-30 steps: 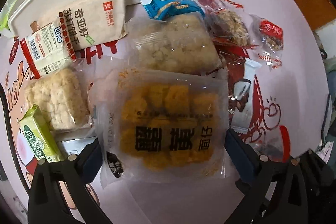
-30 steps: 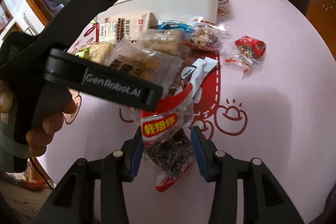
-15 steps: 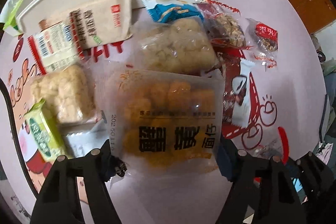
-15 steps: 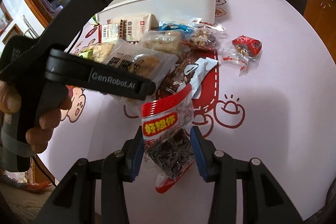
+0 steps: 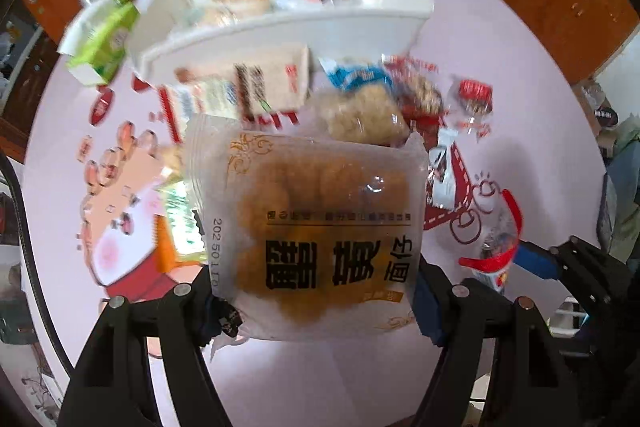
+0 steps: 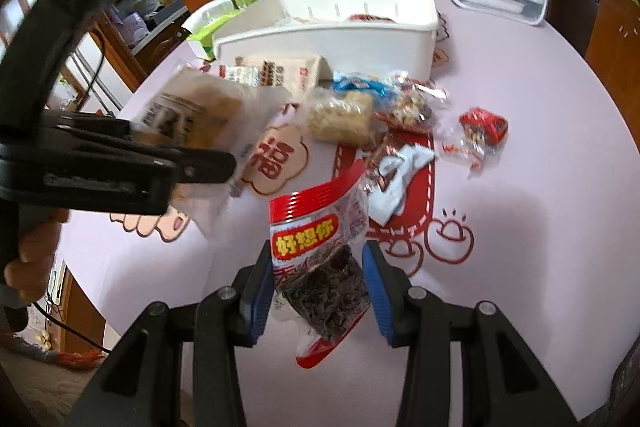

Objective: Organize snacks
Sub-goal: 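Lift and carry both held bags over the white tray with both tools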

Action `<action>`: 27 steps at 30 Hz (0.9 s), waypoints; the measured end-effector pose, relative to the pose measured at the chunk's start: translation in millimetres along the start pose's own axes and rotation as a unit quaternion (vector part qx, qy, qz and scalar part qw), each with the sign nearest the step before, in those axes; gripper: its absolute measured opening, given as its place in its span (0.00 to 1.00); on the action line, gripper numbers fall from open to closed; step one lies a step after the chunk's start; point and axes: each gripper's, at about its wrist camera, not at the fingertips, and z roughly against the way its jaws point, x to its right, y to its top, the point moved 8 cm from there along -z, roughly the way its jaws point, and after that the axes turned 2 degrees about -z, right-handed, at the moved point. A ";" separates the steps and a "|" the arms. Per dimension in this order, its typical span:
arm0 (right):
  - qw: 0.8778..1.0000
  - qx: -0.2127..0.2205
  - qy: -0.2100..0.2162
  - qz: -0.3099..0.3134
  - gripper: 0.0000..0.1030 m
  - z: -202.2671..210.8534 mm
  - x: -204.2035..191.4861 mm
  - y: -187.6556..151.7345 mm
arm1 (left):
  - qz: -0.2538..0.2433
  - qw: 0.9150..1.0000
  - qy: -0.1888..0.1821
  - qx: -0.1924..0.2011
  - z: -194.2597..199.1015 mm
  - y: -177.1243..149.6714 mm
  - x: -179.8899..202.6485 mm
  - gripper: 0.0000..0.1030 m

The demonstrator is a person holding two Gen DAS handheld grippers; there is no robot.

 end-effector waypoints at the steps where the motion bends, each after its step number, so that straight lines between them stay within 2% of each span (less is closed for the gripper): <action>1: 1.000 0.004 0.001 0.003 0.42 2.5 -2.4 4.1 | 0.001 1.000 0.003 0.009 7.9 3.4 -1.3 0.71; 5: 1.000 0.021 0.011 0.010 0.42 12.2 -10.7 22.9 | 0.008 0.999 0.013 0.043 39.2 18.0 -7.8 0.71; 12: 0.997 0.074 0.025 0.026 0.42 42.6 -27.4 79.4 | 0.010 0.993 0.032 0.109 96.7 50.4 -32.3 0.72; 19: 0.990 0.133 0.023 0.039 0.42 74.9 -37.7 153.1 | -0.005 0.979 0.070 0.192 154.3 103.1 -57.3 0.72; 27: 0.981 0.191 0.019 0.016 0.42 92.9 -33.3 242.3 | -0.020 0.962 0.107 0.250 186.6 168.1 -77.9 0.72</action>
